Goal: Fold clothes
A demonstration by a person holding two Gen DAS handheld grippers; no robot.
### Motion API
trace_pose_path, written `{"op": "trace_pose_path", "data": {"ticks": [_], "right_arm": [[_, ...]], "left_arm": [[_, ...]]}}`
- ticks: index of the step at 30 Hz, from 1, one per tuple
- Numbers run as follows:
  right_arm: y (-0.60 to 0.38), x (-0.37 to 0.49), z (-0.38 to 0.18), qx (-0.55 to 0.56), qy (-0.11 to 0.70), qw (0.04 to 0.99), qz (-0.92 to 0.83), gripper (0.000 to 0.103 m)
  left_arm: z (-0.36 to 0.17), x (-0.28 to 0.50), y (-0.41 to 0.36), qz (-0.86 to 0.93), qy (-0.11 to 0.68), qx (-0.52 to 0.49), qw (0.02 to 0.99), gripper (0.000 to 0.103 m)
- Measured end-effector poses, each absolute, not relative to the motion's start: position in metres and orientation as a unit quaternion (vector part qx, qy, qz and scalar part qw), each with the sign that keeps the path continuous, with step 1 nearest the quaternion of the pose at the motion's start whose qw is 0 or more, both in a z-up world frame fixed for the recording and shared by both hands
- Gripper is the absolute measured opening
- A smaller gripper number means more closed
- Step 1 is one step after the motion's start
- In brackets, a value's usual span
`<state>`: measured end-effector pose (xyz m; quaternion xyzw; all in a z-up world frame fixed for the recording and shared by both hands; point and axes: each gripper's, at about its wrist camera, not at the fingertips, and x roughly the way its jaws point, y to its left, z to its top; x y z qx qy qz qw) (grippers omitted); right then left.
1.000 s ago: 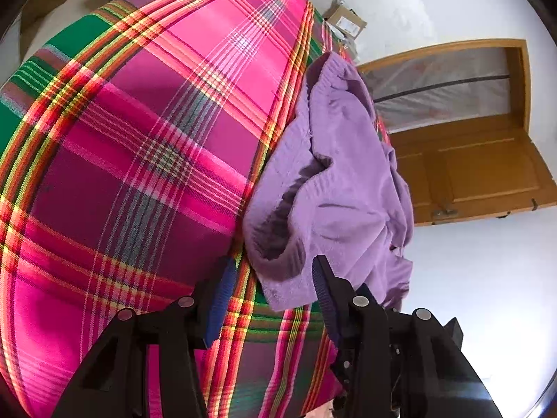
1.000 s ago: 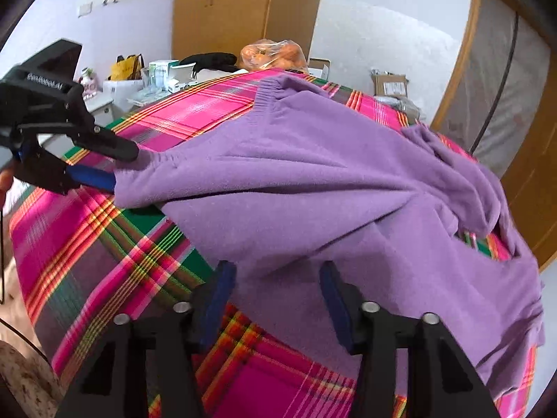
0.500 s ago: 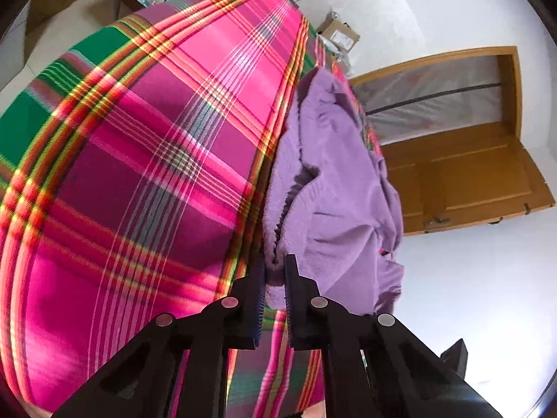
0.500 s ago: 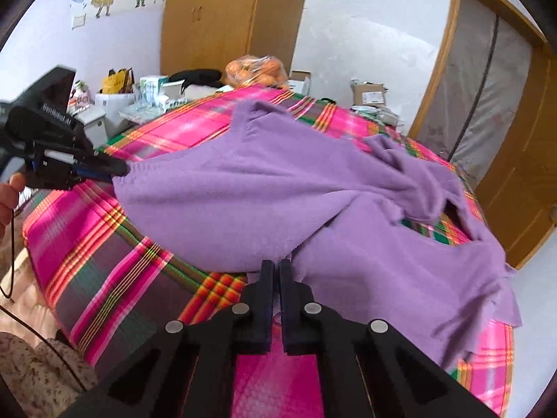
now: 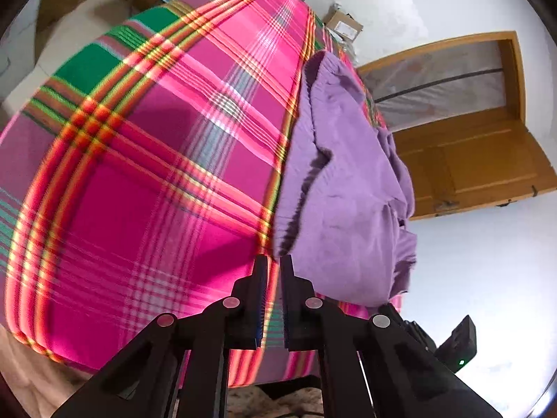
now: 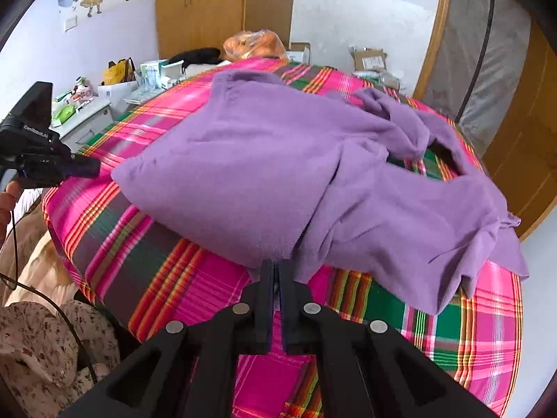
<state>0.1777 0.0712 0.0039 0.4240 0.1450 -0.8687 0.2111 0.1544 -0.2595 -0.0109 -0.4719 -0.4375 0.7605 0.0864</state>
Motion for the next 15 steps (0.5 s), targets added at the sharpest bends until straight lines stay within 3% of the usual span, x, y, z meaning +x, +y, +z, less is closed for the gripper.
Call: {"op": "trace_pose_path", "data": {"ticks": [3,8,15], "right_arm": [[0.074,0.177,0.007,0.429,0.141,0.209,-0.868,0.003],[0.07,0.184,0.023,0.409,0.13,0.224,-0.875,0.004],[0.033,0.172,0.027,0.398,0.123,0.266,-0.87,0.013]], "left_arm": [[-0.003,0.149,-0.263,0.773,-0.422,-0.464,0.09,0.006],[0.004,0.125,-0.262,0.782,-0.396,-0.471,0.098,0.016],[0.01,0.066,-0.264,0.787,-0.39,-0.463,0.117,0.02]]}}
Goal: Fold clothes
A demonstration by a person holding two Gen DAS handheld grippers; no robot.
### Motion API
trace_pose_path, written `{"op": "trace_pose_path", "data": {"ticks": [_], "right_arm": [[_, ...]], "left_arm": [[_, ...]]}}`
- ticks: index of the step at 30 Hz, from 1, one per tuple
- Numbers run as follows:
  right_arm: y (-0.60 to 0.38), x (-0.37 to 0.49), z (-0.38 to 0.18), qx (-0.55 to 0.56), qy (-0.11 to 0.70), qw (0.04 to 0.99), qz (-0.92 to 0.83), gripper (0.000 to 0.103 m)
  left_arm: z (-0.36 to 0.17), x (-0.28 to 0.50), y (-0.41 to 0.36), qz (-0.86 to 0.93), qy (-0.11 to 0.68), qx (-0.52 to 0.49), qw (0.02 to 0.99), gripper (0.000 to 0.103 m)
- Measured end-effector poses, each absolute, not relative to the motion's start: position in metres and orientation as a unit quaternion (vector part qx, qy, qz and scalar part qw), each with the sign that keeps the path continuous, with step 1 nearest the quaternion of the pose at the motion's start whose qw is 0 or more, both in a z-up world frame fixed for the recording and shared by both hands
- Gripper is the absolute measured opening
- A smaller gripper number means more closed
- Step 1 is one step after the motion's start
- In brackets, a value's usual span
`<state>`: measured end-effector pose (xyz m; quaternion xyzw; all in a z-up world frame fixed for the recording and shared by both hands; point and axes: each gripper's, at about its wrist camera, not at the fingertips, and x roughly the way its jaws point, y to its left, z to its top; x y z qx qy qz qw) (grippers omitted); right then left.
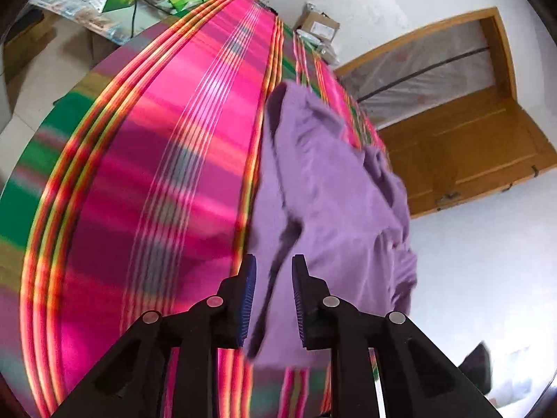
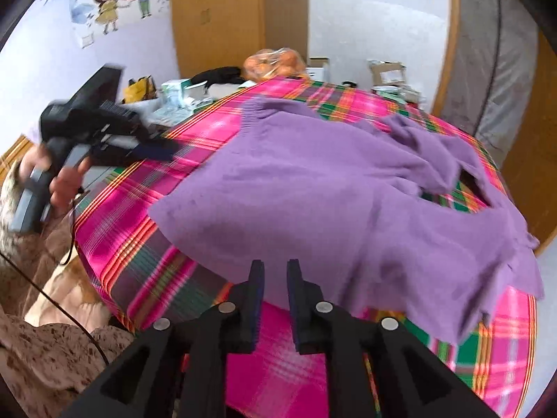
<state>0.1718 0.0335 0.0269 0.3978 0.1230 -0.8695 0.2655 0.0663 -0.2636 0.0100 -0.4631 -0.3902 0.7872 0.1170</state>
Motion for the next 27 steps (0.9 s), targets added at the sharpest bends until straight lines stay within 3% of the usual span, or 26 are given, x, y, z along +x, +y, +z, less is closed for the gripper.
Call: {"op": "trace_pose_path", "data": {"ticks": [4,5,8,22,27], "right_arm": [[0.009,0.153,0.021,0.4,0.11,0.291,-0.862,0.019],[0.003,0.149,0.019,0.402,0.107,0.296,-0.86,0.027],[-0.014,0.135,0.009,0.413,0.11,0.311,-0.849,0.029],[-0.033,0.1,-0.017,0.447,0.092,0.332,-0.826,0.029],[-0.035,0.098,-0.022,0.45,0.088,0.334,-0.824,0.029]], "left_arm": [[0.015,0.027,-0.267,0.8,-0.375,-0.456,0.108,0.02],[0.017,0.018,-0.268,0.803,-0.374,-0.451,0.108,0.026],[0.022,-0.01,-0.273,0.815,-0.369,-0.433,0.107,0.04],[-0.012,-0.088,-0.275,0.742,-0.469,-0.451,0.162,0.043],[-0.003,-0.103,-0.264,0.755,-0.449,-0.446,0.172,0.043]]}}
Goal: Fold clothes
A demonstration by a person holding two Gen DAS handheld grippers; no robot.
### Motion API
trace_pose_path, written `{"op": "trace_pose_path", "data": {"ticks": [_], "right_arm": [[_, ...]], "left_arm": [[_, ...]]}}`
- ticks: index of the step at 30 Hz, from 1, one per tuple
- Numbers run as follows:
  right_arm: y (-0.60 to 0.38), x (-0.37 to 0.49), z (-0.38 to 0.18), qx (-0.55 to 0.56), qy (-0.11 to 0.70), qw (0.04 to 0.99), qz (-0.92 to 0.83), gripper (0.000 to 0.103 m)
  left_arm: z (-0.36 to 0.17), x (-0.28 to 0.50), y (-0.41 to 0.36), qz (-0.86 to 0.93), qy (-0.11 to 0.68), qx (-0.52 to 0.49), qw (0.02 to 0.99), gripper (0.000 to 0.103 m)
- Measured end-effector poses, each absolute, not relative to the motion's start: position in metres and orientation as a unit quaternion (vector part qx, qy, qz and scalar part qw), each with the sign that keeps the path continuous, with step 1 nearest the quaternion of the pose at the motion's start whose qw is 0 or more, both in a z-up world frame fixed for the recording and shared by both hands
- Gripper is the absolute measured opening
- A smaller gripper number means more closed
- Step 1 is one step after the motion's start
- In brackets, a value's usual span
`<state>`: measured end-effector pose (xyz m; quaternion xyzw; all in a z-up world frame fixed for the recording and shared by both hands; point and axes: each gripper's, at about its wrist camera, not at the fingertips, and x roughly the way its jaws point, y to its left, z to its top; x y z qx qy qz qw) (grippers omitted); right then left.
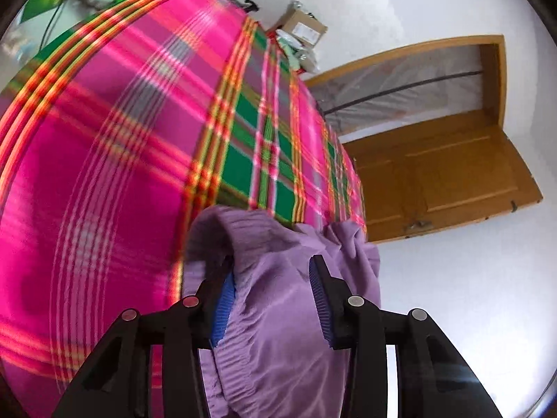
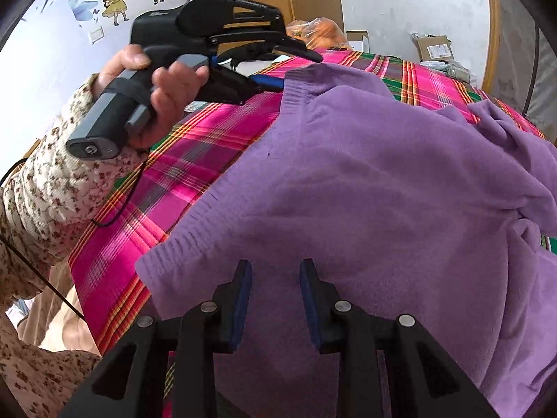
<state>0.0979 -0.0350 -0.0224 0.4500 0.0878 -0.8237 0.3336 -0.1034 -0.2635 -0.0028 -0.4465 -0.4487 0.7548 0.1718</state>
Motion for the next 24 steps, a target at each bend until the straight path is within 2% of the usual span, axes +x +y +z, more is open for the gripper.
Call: {"op": "trace_pose_path", "data": {"ticks": [6,8,10,16,22,24], "right_arm": [[-0.037,0.099,-0.024,0.448,0.088,0.331,-0.826,0.03],[-0.038,0.1,-0.024,0.448,0.087,0.329,-0.827,0.03],[-0.038,0.101,-0.023,0.448,0.086,0.327,-0.828,0.03],[-0.042,0.102,-0.024,0.446,0.091,0.325,-0.829,0.03],[-0.045,0.103,-0.024,0.44,0.101,0.323,-0.832,0.03],[-0.045,0.102,-0.024,0.441,0.101,0.322,-0.832,0.03]], "left_arm": [[-0.004,-0.12,-0.267,0.748,-0.477,-0.434,0.16,0.041],[-0.002,-0.118,-0.27,0.753,-0.475,-0.429,0.154,0.013],[0.003,-0.117,-0.272,0.766,-0.463,-0.423,0.142,0.007],[0.001,-0.111,-0.301,0.777,-0.475,-0.399,0.107,0.007],[-0.039,-0.117,-0.32,0.737,-0.515,-0.431,0.071,0.005],[-0.04,-0.116,-0.322,0.735,-0.515,-0.435,0.077,0.007]]}}
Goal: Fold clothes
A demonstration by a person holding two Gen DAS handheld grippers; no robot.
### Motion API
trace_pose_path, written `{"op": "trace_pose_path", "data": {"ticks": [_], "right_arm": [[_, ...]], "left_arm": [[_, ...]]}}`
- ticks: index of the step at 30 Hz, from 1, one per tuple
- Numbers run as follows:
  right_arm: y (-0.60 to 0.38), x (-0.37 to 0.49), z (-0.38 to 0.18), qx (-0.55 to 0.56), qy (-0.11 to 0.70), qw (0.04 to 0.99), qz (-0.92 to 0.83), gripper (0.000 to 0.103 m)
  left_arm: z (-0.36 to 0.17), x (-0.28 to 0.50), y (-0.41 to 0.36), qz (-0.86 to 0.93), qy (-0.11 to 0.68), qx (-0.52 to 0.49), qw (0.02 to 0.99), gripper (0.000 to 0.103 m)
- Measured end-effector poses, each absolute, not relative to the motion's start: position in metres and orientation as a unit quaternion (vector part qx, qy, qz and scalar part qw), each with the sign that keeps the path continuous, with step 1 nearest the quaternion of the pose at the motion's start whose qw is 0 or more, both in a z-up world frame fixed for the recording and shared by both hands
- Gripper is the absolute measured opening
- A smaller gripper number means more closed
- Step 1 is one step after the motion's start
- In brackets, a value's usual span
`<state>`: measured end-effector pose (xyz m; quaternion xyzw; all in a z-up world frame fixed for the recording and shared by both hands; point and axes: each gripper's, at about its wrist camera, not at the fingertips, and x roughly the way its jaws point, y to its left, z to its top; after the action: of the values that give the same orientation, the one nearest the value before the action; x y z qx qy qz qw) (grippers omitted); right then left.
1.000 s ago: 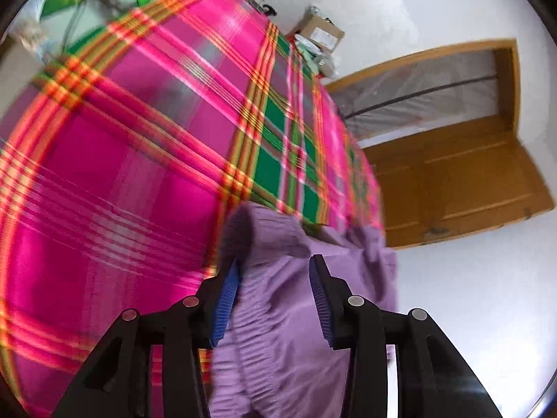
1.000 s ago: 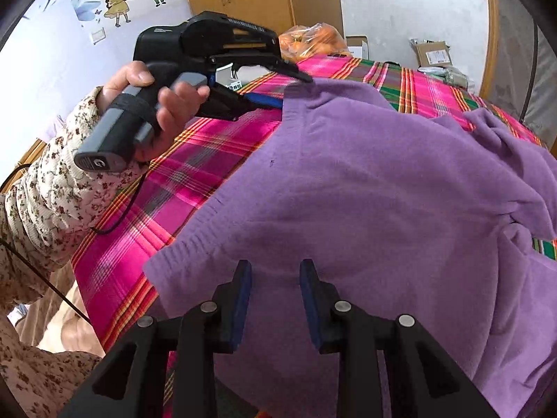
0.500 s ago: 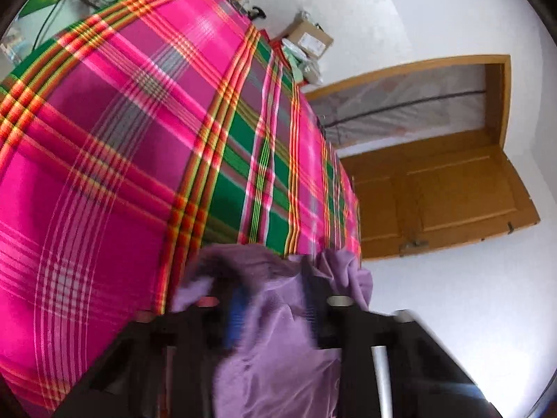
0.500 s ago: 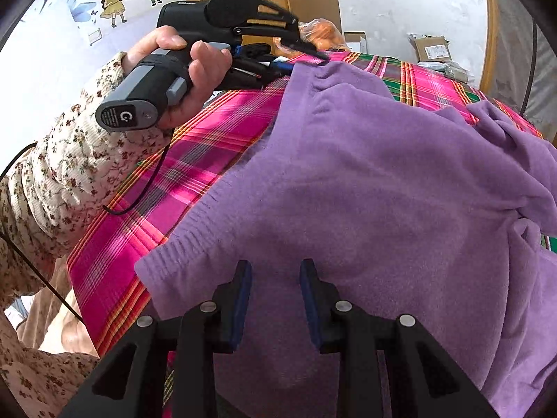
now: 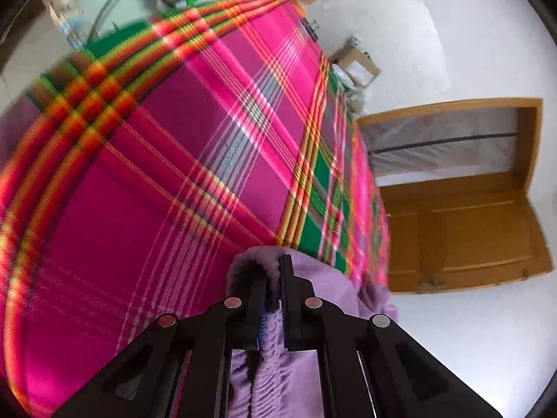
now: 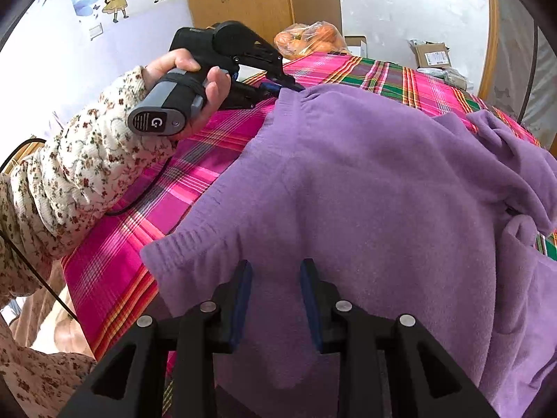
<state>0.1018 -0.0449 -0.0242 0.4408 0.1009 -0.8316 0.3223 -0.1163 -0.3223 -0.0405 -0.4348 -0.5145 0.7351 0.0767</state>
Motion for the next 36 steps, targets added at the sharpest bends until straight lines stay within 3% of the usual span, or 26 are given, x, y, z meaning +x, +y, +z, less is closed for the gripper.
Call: {"op": "trace_pose_path", "data": {"ticks": [3,6,12,15,17,20,27,30,33,35,36], "right_arm": [[-0.046,0.101,-0.024,0.441,0.101,0.32,-0.832,0.03],[-0.044,0.1,-0.022,0.438,0.094,0.318,-0.835,0.03],[-0.05,0.097,-0.01,0.416,0.081,0.319,-0.848,0.03],[-0.062,0.091,-0.007,0.411,0.071,0.319,-0.851,0.043],[-0.07,0.086,-0.004,0.406,0.061,0.324,-0.853,0.045],[-0.089,0.077,-0.007,0.405,0.067,0.321,-0.853,0.047],[-0.108,0.058,-0.024,0.429,0.077,0.263,-0.861,0.046],[-0.103,0.053,-0.026,0.432,0.06,0.258,-0.862,0.033],[-0.1,0.051,-0.025,0.428,0.049,0.253,-0.867,0.025],[-0.101,0.051,-0.021,0.418,0.046,0.257,-0.87,0.024],[-0.103,0.053,-0.016,0.407,0.047,0.26,-0.874,0.024]], "left_arm": [[-0.038,-0.115,-0.325,0.736,-0.508,-0.438,0.088,0.012],[-0.029,-0.107,-0.327,0.744,-0.5,-0.434,0.087,0.024],[-0.011,-0.082,-0.32,0.758,-0.469,-0.44,0.105,0.024],[-0.009,-0.072,-0.309,0.756,-0.446,-0.463,0.122,0.024],[-0.01,-0.067,-0.302,0.75,-0.438,-0.479,0.128,0.026],[-0.016,-0.065,-0.297,0.743,-0.434,-0.492,0.13,0.04],[-0.021,-0.073,-0.294,0.741,-0.431,-0.497,0.137,0.043],[-0.023,-0.077,-0.296,0.735,-0.445,-0.493,0.137,0.043],[-0.022,-0.079,-0.297,0.742,-0.44,-0.489,0.133,0.038],[-0.02,-0.08,-0.297,0.747,-0.435,-0.486,0.13,0.008],[-0.019,-0.08,-0.298,0.75,-0.434,-0.483,0.13,0.005]]}}
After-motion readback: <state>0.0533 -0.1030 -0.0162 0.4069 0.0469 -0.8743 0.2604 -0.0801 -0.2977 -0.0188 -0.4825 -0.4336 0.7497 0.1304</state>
